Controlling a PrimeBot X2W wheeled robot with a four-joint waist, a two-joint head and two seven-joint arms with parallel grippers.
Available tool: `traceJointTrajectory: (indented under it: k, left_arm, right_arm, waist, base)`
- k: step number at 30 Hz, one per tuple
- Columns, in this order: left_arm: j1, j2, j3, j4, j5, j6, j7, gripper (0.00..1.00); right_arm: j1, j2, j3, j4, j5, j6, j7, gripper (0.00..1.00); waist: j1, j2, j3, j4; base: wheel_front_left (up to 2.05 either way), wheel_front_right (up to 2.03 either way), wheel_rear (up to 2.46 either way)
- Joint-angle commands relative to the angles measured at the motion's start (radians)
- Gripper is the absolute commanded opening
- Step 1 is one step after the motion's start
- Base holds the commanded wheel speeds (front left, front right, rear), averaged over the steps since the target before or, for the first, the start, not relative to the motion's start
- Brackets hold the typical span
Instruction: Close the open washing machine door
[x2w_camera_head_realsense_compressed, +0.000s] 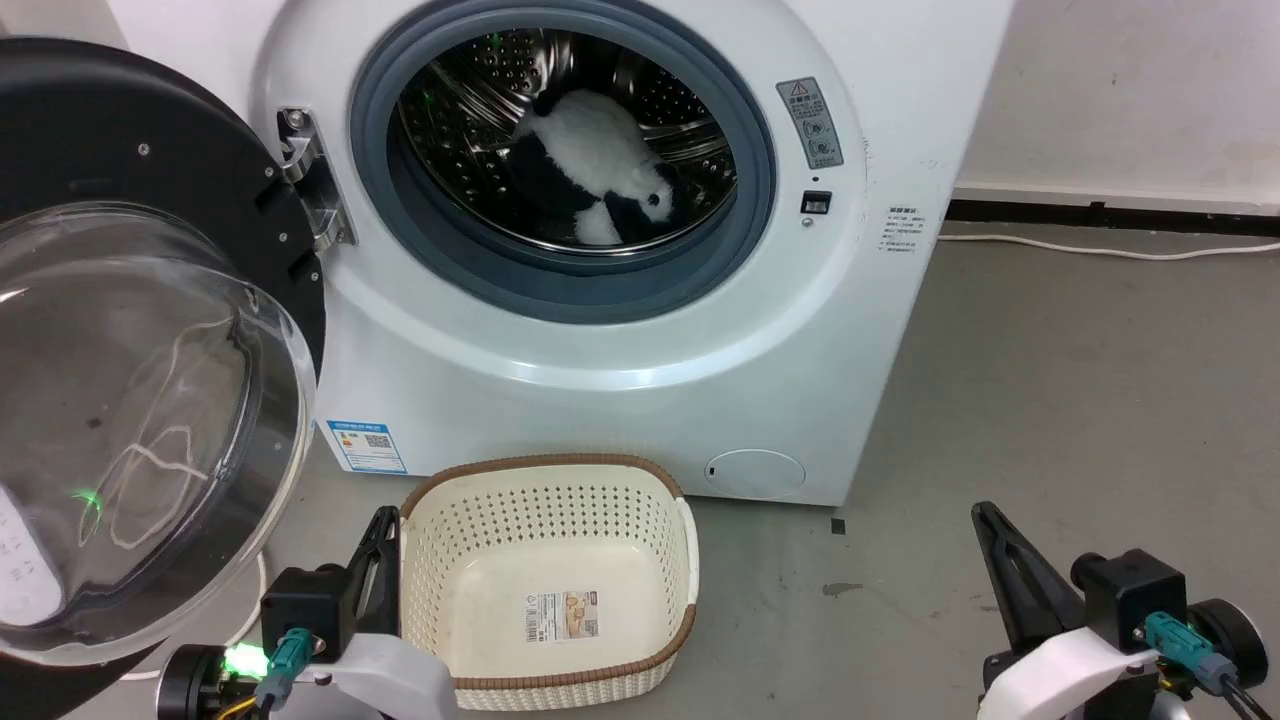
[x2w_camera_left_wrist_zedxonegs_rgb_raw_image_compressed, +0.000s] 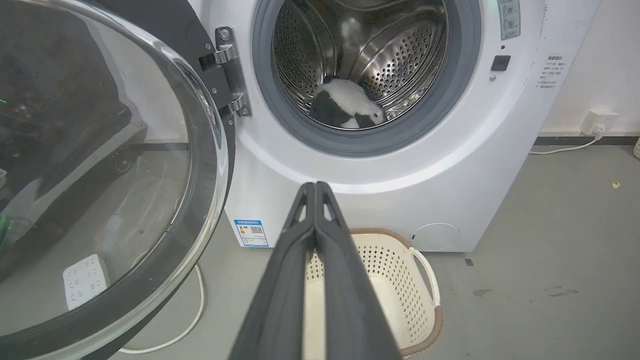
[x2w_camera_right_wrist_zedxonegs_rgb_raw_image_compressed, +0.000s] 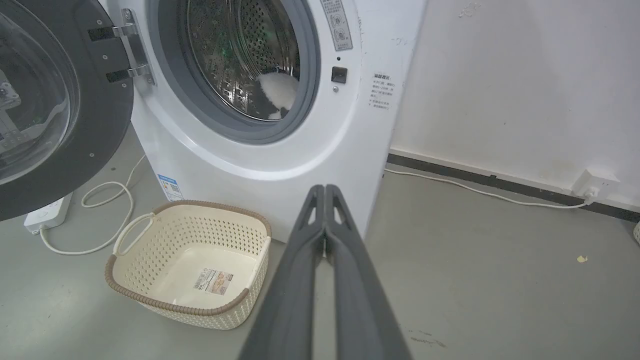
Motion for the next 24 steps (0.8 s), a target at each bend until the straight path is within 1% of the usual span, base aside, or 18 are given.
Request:
traceJointTrajectory:
  k: [1,11,12,24]
  left_arm:
    - [-0.015,-0.001,0.002,-0.005,0.002,0.003,0.000,0.00]
    - [-0.015,-0.001,0.002,-0.005,0.002,0.003,0.000,0.00]
    - [0.000,0.000,0.000,0.000,0.000,0.000,0.000,1.00]
    - [0.000,0.000,-0.014,-0.001,0.001,0.002,-0.019,1.00]
  right_arm:
    - [-0.014,0.004,0.000,-0.005,-0.008,0.001,0.001,0.00]
    - [-0.014,0.004,0.000,-0.005,-0.008,0.001,0.001,0.00]
    - [0.000,0.000,0.000,0.000,0.000,0.000,0.000,1.00]
    - [0.005,0.000,-0.006,0.004,0.012,0.000,-0.019,1.00]
  waist:
    - [0.0000,0.0000,0.000,0.000]
    - [0.0000,0.0000,0.000,0.000]
    - [0.0000,0.0000,0.000,0.000]
    - [0.0000,0.0000,-0.001,0.005]
  base:
    - [0.00,0.00,0.00]
    - [0.00,0.00,0.00]
    - [0.00,0.00,0.00]
    - [0.00,0.00,0.00]
